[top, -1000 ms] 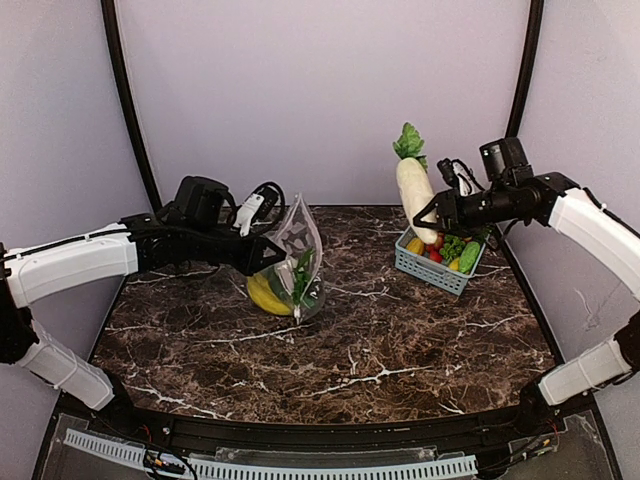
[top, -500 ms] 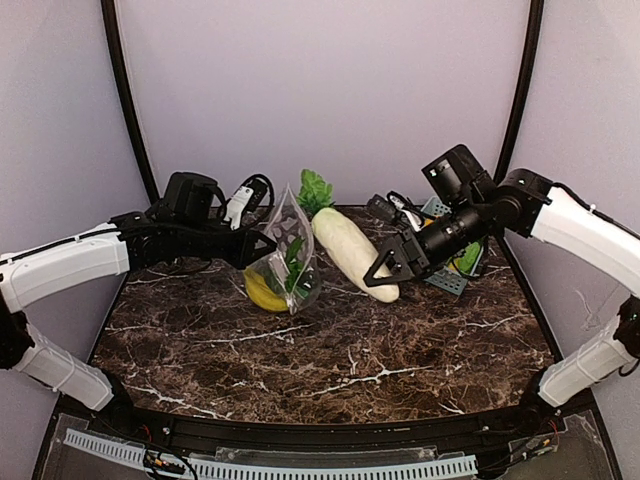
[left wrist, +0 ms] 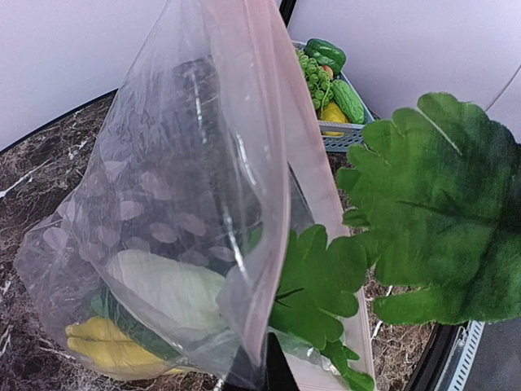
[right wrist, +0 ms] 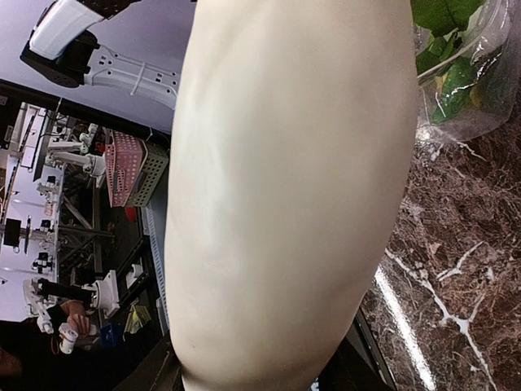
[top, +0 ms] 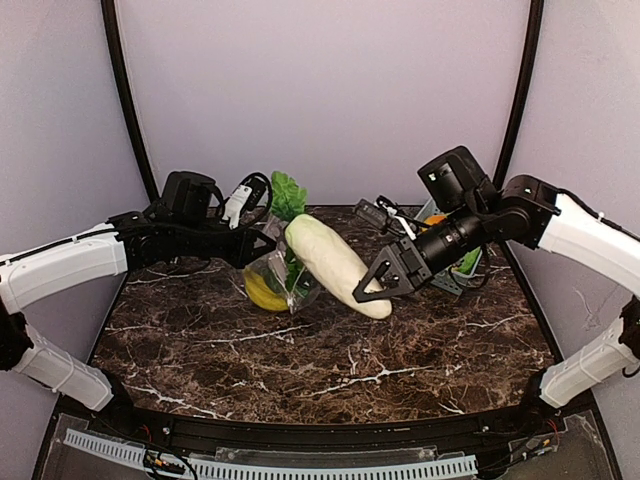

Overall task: Place the food in the zip-top bag and seal the zipper
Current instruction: Place the fake vegetable in the zipper food storage bag, then adjust the fake vegetable in the zipper food storage bag.

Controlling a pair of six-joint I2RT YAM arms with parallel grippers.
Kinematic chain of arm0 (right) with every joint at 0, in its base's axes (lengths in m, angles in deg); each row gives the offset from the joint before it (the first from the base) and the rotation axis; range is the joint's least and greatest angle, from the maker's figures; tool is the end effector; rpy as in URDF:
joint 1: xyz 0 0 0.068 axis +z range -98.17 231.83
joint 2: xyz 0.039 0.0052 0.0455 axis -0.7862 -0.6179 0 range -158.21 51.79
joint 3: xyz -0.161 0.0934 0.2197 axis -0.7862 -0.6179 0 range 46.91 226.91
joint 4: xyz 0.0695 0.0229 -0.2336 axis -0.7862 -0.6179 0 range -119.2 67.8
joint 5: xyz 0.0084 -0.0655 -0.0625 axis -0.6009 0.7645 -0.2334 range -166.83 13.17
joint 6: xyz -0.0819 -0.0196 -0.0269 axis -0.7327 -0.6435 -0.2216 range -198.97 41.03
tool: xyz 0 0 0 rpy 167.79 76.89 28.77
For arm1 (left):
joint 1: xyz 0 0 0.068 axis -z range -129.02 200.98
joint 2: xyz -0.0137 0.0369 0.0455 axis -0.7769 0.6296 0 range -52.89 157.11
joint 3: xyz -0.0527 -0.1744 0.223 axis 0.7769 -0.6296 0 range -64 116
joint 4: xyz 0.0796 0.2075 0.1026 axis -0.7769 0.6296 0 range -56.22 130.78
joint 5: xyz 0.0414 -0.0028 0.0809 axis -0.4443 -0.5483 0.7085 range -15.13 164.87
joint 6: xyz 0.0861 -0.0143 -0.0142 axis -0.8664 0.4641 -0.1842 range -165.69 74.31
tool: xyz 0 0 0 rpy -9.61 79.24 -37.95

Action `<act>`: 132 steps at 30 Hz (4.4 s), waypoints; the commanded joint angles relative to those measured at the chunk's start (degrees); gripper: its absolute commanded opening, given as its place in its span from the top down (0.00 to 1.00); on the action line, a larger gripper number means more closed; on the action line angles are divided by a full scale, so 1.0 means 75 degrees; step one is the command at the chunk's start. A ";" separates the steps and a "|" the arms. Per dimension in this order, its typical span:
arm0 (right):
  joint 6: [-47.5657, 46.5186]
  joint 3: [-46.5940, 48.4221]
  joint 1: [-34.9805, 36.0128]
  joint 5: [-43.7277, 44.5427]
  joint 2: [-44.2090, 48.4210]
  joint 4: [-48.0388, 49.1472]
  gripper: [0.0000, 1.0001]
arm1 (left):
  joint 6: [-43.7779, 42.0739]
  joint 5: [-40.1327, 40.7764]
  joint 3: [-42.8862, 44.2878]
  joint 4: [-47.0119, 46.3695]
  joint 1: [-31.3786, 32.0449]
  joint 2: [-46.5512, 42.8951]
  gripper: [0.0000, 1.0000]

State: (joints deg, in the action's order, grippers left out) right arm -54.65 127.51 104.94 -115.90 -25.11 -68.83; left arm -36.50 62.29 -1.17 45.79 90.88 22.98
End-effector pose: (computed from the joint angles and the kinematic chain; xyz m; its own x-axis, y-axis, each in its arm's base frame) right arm 0.1275 0.2523 0.3684 -0.7424 -0.4566 -0.4903 -0.6498 0.3127 0.6928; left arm 0.2369 -0.2205 0.3280 -0.4449 0.1688 -0.8795 0.7155 0.6576 -0.2357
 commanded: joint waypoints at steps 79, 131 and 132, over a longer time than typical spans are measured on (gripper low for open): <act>0.0835 0.0549 -0.0111 0.2642 -0.1667 0.1495 0.27 | -0.0377 -0.0410 0.0375 0.0472 0.0056 0.0109 0.99; 0.0638 0.1715 0.0813 0.6421 -0.4595 0.3363 0.62 | -0.0096 -0.2192 0.0096 -0.0382 0.0059 -0.0007 0.99; 0.0631 0.1721 0.0799 0.6346 -0.4607 0.3404 0.62 | -0.0098 -0.2209 0.0090 -0.0394 0.0059 0.0001 0.99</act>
State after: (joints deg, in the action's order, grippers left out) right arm -49.12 140.23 112.08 -65.73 -58.18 -46.36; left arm -37.70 49.70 0.01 46.25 91.23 23.97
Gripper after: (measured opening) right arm 0.384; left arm 0.008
